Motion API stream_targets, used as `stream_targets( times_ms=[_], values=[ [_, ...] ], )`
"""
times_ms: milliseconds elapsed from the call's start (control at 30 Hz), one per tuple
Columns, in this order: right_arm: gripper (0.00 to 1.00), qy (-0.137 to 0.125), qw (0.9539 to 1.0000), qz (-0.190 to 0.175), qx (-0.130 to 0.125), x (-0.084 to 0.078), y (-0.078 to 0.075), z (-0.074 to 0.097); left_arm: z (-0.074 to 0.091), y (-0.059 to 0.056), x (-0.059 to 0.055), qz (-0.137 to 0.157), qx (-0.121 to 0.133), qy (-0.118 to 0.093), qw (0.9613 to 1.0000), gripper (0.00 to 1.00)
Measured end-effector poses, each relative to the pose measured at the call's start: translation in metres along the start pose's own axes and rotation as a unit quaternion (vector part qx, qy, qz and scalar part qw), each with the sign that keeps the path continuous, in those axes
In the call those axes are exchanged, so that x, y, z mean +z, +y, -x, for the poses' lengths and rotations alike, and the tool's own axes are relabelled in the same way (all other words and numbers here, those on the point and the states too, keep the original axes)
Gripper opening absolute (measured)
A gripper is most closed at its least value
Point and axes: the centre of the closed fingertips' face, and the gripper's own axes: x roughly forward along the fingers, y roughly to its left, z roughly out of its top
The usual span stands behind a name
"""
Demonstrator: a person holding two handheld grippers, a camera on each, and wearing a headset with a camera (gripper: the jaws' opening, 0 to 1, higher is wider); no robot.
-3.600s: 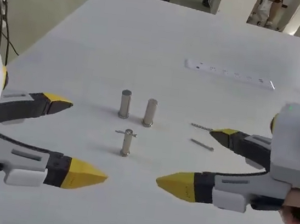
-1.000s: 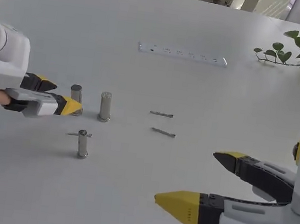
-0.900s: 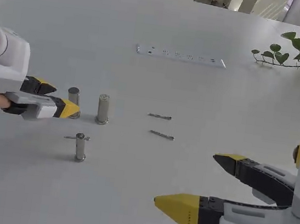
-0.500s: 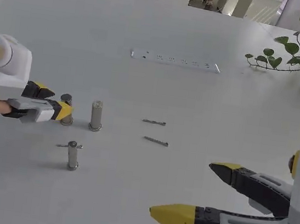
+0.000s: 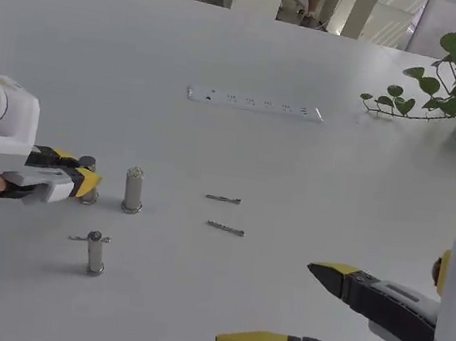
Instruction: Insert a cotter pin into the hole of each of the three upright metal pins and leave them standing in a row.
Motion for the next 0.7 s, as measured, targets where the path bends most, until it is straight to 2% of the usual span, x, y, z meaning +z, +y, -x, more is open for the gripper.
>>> stream_targets(
  times_ms=[200, 267, 400, 567, 700],
  values=[
    [0.87, 0.0, 1.0, -0.002, -0.001, -0.002, -0.002, 0.001, -0.001, 0.003, -0.001, 0.004, 0.001, -0.007, 1.0, 0.1],
    [0.87, 0.002, 1.0, -0.006, -0.002, -0.004, -0.002, 0.001, -0.002, 0.002, -0.001, -0.009, -0.003, -0.011, 0.9999, 0.1],
    [0.87, 0.002, 1.0, -0.009, -0.001, -0.006, -0.001, 0.001, -0.001, 0.004, -0.001, -0.009, 0.0, -0.014, 0.9999, 0.09],
    [0.87, 0.0, 0.9999, -0.013, -0.001, -0.007, -0.001, 0.0, 0.0, 0.011, 0.0, 0.042, 0.02, -0.026, 0.9985, 0.09],
    [0.87, -0.001, 0.9999, -0.014, -0.002, -0.007, -0.001, 0.0, 0.003, 0.014, -0.001, 0.049, 0.028, -0.021, 0.9982, 0.09]
  ],
)
